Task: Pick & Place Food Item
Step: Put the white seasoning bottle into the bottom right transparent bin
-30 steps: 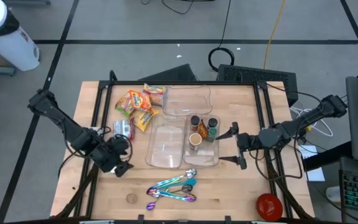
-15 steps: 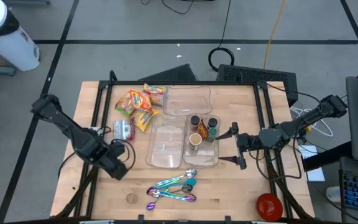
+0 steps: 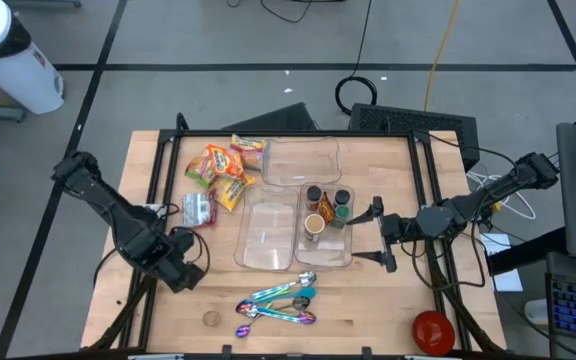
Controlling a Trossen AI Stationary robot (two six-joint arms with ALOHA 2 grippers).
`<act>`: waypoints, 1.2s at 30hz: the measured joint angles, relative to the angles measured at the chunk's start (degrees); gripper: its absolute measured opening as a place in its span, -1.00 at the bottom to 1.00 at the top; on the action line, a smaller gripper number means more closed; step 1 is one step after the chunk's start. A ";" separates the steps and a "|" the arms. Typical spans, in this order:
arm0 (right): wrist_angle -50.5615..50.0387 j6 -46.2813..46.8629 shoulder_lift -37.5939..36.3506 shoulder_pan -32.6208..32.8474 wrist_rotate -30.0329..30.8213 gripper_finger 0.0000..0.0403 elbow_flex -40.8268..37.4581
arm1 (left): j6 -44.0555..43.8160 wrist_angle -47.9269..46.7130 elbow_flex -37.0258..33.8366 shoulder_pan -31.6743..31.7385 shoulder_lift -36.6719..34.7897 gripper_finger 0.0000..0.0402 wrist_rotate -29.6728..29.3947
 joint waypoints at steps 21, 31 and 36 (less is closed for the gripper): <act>0.01 0.44 0.02 0.00 -0.05 0.85 0.00 | 2.53 0.53 -0.02 -2.62 6.18 0.82 -5.08; 0.00 0.48 0.02 0.00 -0.07 0.85 0.00 | 3.21 0.56 -0.04 -2.62 7.50 0.60 -3.95; 0.01 0.87 0.02 0.00 -0.07 0.85 0.00 | 3.11 0.50 -0.04 -2.62 7.50 0.16 -3.73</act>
